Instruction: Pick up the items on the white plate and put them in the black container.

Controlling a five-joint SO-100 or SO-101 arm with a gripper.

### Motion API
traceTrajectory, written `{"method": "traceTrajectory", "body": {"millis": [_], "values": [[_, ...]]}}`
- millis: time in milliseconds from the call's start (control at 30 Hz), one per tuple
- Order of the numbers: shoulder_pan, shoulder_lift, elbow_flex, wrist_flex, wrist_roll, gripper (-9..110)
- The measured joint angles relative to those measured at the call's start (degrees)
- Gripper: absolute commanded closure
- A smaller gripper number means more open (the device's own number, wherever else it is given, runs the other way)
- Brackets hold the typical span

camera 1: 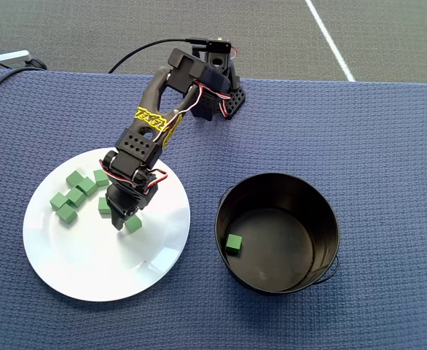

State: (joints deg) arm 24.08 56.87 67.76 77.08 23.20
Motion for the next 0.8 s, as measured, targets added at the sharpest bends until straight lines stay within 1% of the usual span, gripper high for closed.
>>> {"method": "traceTrajectory", "body": {"millis": [167,333,633,700,800], "values": [[-1.67,-0.35,-0.53,-0.09,0.00,91],[-2.29,-1.41,-0.53,-0.35,-0.18,101],[-2.37,-0.53,-0.53,-1.41,-2.81,102],[-3.69,3.25,-0.53,-1.41,-5.63,102],[-8.00,13.18,-0.53,-0.35,-13.54,102]]}}
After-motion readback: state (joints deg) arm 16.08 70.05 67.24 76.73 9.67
